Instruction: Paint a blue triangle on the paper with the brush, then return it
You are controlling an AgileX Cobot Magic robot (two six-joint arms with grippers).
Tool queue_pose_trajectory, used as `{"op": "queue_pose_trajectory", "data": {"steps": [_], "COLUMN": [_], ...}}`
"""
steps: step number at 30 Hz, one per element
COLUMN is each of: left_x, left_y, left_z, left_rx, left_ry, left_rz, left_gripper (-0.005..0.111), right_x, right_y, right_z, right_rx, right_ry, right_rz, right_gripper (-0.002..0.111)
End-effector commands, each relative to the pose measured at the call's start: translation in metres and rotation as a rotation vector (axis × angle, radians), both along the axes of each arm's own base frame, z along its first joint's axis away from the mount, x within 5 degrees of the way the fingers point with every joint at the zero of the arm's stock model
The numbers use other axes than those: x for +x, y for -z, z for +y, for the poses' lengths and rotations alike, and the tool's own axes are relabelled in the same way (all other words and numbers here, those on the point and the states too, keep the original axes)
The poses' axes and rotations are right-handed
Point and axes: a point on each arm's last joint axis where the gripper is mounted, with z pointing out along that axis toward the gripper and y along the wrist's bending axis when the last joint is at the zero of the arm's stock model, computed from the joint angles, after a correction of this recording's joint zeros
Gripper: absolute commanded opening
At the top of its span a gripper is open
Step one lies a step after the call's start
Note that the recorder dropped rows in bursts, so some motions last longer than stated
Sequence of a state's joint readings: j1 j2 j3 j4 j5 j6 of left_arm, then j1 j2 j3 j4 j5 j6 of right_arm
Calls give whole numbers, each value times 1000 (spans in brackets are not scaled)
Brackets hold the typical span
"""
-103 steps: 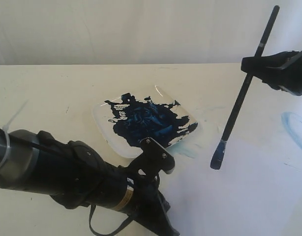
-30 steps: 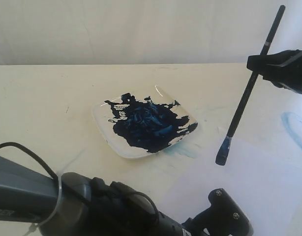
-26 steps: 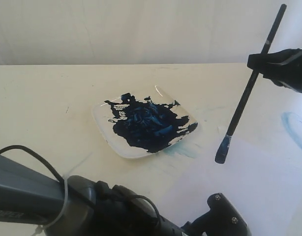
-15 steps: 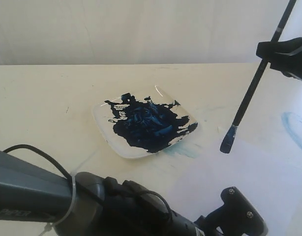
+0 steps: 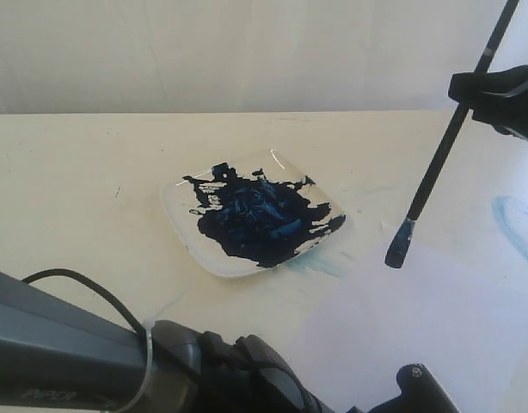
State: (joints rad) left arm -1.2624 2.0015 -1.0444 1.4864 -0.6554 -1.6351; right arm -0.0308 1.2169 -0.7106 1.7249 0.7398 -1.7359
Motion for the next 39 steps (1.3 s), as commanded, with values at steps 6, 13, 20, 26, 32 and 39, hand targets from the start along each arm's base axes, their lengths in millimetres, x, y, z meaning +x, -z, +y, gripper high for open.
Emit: {"op": "queue_pose_trajectory", "data": {"steps": [6,13,20,26,32,39], "left_x": [-2,-3,-5,-5,-8,10], "left_y": [0,10,17,19,13,-32], "left_z": [0,0,1,2,2,6], "left_rx": [6,34,52,73,55,-52], "left_ry": [11,16,27,38,57,3], "left_rz": [2,11,32,32,57,-5], "left_gripper": [0,0,0,0,0,0], "right_x": [-2,-2,-2,-2,-1,-2], "right_y": [-2,-2,-2,-2,-2,-2], "right_z": [0,0,0,0,0,1], "right_rx": [3,3,3,4,9,11], "right_ry": [-2,-2,-2,-2,0,-4], "right_rz": [-14,-14,-14,-14,-14,-15], "right_gripper": [0,0,0,0,0,0]}}
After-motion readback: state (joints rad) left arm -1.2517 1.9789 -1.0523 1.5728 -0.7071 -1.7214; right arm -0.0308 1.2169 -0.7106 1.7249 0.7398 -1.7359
